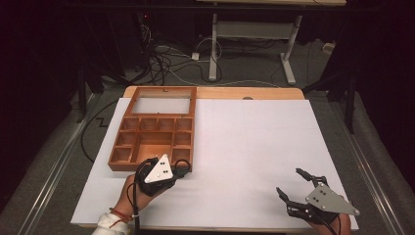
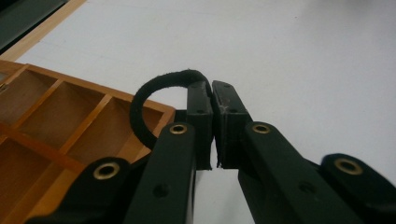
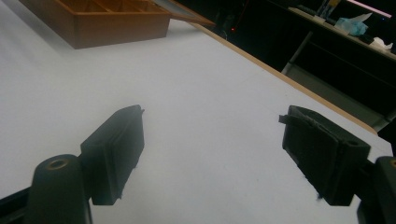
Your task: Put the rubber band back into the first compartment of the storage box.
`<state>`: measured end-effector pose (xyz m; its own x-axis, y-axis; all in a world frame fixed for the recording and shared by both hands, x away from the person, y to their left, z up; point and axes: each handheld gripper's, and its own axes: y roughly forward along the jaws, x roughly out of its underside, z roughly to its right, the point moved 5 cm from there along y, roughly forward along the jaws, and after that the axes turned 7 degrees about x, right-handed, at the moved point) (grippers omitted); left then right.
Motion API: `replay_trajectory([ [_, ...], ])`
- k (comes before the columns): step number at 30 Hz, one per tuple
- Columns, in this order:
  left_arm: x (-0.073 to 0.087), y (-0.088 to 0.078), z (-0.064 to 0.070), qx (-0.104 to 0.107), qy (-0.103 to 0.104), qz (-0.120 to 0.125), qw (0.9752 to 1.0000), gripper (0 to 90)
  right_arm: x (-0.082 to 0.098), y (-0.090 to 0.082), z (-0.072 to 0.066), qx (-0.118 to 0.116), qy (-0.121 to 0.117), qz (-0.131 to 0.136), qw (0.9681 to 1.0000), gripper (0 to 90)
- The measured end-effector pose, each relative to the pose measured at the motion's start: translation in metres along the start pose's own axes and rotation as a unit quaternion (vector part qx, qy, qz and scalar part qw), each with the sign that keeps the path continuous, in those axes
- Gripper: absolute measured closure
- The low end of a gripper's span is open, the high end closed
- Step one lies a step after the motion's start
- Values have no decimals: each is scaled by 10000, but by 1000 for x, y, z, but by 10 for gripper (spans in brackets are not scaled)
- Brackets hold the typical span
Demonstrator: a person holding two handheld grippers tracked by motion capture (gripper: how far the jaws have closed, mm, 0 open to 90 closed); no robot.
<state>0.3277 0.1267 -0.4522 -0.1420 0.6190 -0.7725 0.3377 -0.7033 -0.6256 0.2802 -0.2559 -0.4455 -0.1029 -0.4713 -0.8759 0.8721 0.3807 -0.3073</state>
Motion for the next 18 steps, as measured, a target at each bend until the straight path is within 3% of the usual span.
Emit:
replay_trajectory([
  [18,20,-26,-28,-512,-366,117,9979,841,1,0,0,-32,-37,-33,10000,229],
])
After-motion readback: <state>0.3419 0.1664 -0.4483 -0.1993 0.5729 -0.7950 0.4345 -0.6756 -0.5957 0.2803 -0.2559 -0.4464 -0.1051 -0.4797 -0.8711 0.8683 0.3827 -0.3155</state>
